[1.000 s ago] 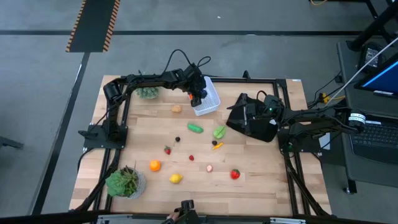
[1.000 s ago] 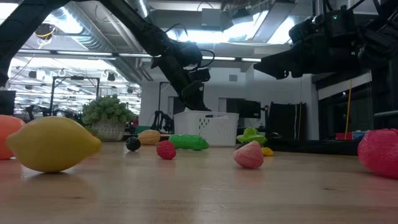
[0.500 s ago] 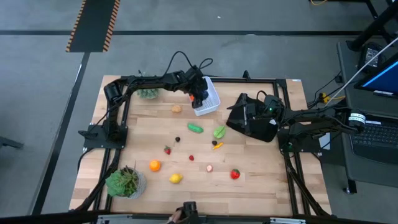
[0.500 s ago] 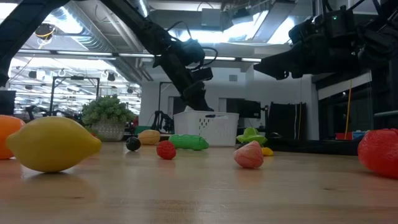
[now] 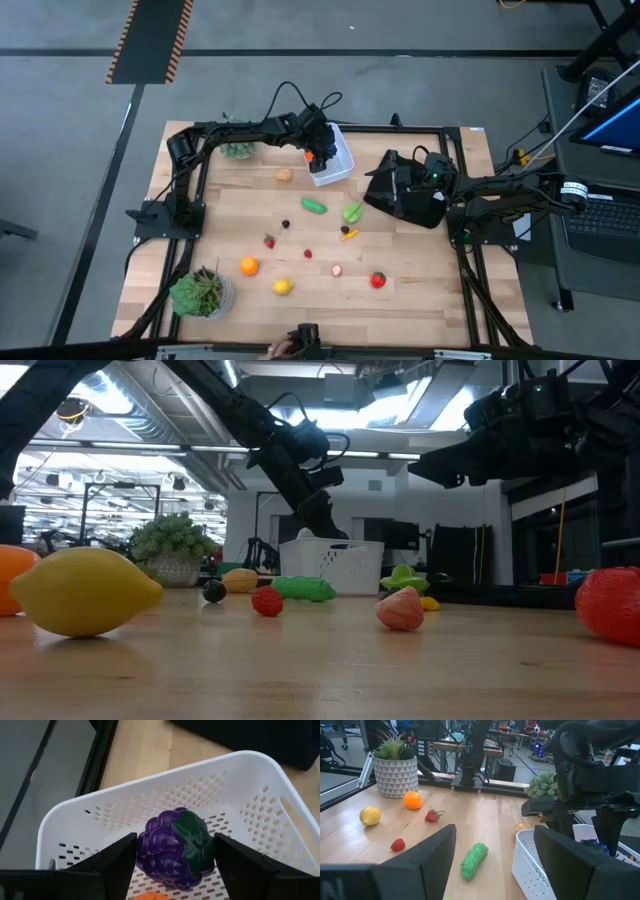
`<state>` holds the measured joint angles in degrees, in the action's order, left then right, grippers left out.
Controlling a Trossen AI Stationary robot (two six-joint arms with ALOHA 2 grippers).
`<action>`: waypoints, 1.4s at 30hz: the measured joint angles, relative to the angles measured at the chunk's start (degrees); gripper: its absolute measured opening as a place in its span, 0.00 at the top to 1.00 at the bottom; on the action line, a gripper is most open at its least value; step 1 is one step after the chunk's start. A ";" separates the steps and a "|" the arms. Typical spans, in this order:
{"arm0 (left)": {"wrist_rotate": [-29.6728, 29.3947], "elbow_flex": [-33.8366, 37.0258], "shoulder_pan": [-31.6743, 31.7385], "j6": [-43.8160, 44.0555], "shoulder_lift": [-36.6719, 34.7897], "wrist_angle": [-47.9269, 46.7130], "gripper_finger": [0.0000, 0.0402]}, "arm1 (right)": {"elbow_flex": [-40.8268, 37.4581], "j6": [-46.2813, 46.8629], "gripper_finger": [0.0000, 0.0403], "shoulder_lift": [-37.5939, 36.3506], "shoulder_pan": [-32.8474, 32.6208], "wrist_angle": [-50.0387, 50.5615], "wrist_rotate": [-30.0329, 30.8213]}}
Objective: Pick and placing Produce into tupperware
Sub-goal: Put the grapes into the basket, then put the potato into the basket
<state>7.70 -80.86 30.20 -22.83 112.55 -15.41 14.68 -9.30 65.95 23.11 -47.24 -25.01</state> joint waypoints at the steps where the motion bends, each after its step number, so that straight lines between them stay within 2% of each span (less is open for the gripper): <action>1: 0.00 0.00 0.00 -0.23 0.00 0.04 0.38 | 0.00 0.01 0.33 0.00 0.00 0.00 0.00; 15: -0.08 0.02 -0.35 2.42 0.00 -0.25 0.36 | 0.00 0.02 0.33 0.00 0.00 0.02 -0.01; 28: -1.23 0.02 -0.33 2.63 -0.04 -1.64 0.24 | 0.00 0.04 0.33 0.00 0.00 0.04 -0.01; 37: -1.69 0.12 -0.11 -0.05 -2.27 -0.12 0.25 | 0.00 -0.04 0.33 0.00 0.00 1.52 0.01; 42: 3.27 1.84 -0.11 1.59 -5.29 -0.99 0.23 | -0.02 -0.10 0.33 0.00 0.00 2.92 -0.01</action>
<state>10.97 -79.02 30.09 -21.23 107.26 -16.41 14.66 -9.40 65.95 23.11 -44.33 -25.02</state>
